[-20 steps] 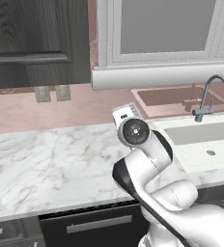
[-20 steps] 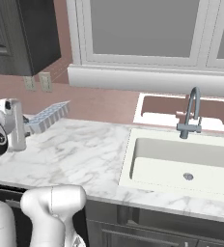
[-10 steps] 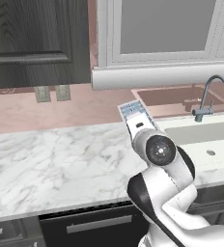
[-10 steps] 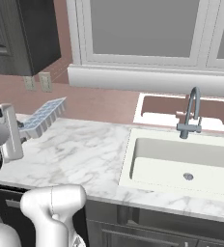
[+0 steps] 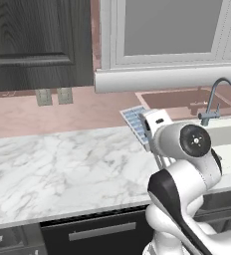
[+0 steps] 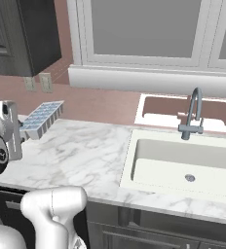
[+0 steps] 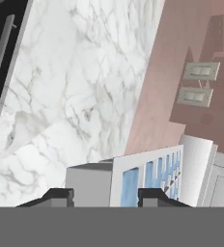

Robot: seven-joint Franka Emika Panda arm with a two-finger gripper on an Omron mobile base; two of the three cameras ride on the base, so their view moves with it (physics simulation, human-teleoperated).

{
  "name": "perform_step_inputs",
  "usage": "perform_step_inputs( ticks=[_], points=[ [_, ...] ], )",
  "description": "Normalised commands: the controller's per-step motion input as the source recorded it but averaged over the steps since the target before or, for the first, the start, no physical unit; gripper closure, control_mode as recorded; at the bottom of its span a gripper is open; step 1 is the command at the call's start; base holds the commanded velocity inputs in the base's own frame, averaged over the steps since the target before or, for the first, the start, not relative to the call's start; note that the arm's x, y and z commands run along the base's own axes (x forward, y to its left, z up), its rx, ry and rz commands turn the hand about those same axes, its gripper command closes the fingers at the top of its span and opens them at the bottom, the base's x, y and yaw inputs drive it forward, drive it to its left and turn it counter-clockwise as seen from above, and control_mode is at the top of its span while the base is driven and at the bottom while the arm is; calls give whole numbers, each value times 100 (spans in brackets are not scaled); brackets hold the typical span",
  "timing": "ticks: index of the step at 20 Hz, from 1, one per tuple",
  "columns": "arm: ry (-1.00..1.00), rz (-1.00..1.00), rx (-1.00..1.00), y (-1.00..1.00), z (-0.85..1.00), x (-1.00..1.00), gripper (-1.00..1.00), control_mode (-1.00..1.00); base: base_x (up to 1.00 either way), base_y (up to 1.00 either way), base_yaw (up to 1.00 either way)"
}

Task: The ice cube tray has been filled with water. Take the tray and place it in the freezer to make ice. Close the freezer door after placing the tray.

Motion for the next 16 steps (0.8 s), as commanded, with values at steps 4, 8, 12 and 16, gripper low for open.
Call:
perform_step_inputs(
  ticks=[4,8,12,16],
  points=[
    [0,0,0,0,0,-10,100,-100,0,0,0],
    [0,0,4,-1,0,-15,100,-100,0,0,0],
    [0,0,5,-4,0,-21,100,-100,0,0,0],
    [0,0,3,-3,0,-19,100,-100,0,0,0]
  ],
)
